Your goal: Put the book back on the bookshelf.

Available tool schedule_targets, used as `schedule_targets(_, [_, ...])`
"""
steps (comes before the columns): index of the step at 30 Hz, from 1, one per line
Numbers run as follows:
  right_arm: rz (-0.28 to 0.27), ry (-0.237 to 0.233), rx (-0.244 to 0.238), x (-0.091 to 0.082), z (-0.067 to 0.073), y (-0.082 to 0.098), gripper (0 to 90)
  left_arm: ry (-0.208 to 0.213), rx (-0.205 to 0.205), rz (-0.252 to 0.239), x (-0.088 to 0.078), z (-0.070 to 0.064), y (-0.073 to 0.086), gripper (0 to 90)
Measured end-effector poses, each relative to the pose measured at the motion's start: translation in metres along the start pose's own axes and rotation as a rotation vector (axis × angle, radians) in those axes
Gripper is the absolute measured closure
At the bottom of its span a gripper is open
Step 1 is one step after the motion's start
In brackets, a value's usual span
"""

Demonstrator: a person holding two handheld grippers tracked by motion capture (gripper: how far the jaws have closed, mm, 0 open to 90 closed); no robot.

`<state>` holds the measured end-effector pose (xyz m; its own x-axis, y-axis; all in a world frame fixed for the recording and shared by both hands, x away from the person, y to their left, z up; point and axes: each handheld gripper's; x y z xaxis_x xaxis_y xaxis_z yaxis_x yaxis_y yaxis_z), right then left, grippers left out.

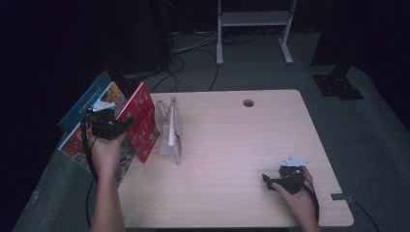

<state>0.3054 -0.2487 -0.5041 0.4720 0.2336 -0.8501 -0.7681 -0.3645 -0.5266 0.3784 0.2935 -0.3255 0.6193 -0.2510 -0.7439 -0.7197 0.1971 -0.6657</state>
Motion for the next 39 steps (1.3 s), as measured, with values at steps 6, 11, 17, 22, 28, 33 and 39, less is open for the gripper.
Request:
schedule_targets(6, [0.0, 0.0, 0.0, 0.0, 0.0, 0.0, 8.8, 0.007, 0.005, -0.008, -0.003, 0.0, 0.005, 70.2])
schedule_targets(11, [0.0, 0.0, -0.001, 0.0, 0.0, 0.0, 8.8, -0.012, 0.02, -0.011, -0.006, -0.002, 0.011, 55.8])
schedule_targets(17, [0.0, 0.0, 0.0, 0.0, 0.0, 0.0, 8.8, -0.022, 0.041, -0.029, -0.013, -0.008, 0.02, 34.9])
schedule_targets(22, [0.0, 0.0, 0.0, 0.0, 0.0, 0.0, 8.8, -0.018, 0.039, -0.046, -0.018, -0.012, 0.029, 21.6])
schedule_targets(28, [0.0, 0.0, -0.001, 0.0, 0.0, 0.0, 8.8, 0.012, 0.057, -0.084, -0.024, -0.018, 0.042, 9.4])
schedule_targets(33, [0.0, 0.0, 0.0, 0.0, 0.0, 0.0, 8.8, 0.022, 0.066, -0.103, -0.029, -0.023, 0.051, 3.4])
schedule_targets(39, [0.0, 0.0, -0.001, 0.0, 0.0, 0.0, 8.8, 0.018, 0.069, -0.11, -0.036, -0.031, 0.062, 1.1])
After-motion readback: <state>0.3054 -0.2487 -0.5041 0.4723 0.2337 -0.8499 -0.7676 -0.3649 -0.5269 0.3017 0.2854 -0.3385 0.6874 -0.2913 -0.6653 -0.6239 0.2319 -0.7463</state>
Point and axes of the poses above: each handheld gripper's, and its own axes: x roughly forward along the jaws, y roughly out of its underside, z roughly to its left, and after that the axes turned 15 degrees about z, right-handed
